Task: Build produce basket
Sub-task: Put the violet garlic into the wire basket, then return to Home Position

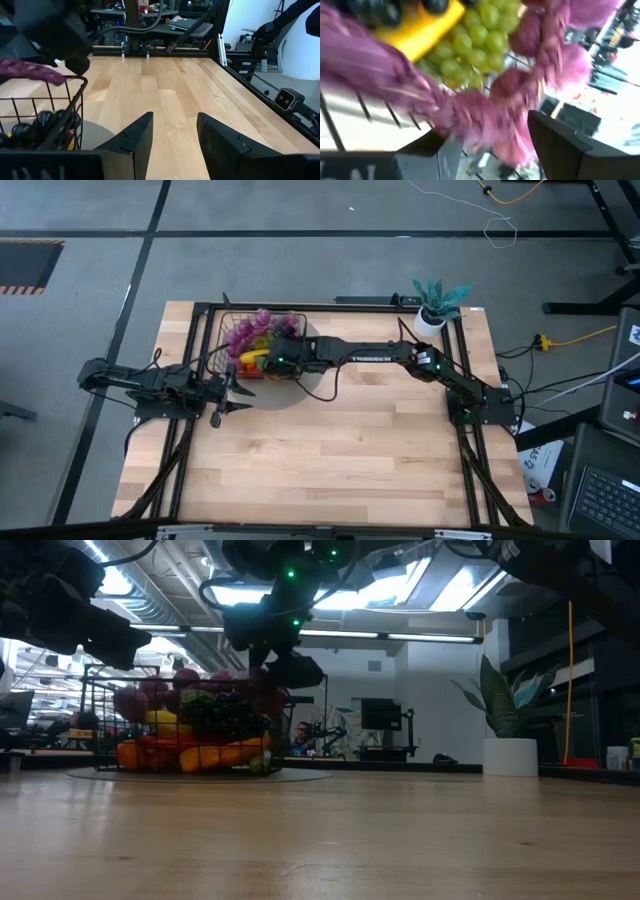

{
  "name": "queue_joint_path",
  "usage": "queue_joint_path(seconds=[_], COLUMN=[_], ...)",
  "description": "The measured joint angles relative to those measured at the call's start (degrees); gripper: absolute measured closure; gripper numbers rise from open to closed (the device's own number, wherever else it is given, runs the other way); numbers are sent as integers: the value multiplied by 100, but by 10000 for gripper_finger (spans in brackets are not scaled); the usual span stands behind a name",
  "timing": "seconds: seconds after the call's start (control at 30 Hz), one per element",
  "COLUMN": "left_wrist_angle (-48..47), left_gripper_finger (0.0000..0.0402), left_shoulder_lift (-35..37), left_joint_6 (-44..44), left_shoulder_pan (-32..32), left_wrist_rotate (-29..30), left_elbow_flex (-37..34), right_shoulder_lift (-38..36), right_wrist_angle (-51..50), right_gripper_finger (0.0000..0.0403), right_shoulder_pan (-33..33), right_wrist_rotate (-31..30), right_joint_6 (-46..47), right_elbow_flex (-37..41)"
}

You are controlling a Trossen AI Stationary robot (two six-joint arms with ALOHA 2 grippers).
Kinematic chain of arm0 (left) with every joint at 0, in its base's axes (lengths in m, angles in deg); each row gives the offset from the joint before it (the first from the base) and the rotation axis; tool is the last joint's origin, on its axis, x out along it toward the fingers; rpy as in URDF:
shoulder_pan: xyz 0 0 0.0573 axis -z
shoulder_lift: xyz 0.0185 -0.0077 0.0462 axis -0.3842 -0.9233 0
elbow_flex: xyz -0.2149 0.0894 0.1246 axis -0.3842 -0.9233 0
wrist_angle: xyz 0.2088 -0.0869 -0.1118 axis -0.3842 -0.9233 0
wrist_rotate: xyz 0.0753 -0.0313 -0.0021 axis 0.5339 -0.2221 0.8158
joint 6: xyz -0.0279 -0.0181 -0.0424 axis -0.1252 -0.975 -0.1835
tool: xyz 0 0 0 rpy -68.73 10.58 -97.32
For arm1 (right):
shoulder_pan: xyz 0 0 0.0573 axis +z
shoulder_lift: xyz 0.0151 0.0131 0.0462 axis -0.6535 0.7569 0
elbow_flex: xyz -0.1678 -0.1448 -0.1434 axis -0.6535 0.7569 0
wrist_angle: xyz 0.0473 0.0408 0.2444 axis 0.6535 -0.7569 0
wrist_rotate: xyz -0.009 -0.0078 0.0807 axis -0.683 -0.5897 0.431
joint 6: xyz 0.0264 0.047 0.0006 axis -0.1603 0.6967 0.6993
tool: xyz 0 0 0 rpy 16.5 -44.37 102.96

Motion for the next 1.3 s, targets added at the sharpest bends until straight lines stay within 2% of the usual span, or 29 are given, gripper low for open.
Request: queue_joint_path(seconds=[0.13, 0.43, 0.67, 0.87, 1.07, 1.3], left_wrist_angle=[0, 0, 0, 1, 0, 2], left_gripper_finger=[255, 255, 255, 255, 255, 255], left_shoulder_lift=[-1, 0, -1, 0, -2, 0], left_joint_6=[0, 0, 0, 0, 0, 0], left_shoulder_pan=[0, 0, 0, 0, 0, 0], left_wrist_rotate=[0, 0, 0, 0, 0, 0], left_elbow_flex=[0, 0, 0, 0, 0, 0], right_shoulder_lift=[-9, -15, -367, -978, -1354, -1425], right_wrist_angle=[2, -46, -450, -964, -2358, -3832], right_gripper_finger=[183, 182, 183, 182, 182, 182], right_shoulder_pan=[-5, 42, 59, 63, 63, 61], right_wrist_rotate=[-422, -632, -948, -651, -538, -502], right_joint_6=[-181, -449, 170, 1413, 3252, 5077], right_elbow_flex=[-15, -22, -22, -31, -33, -28])
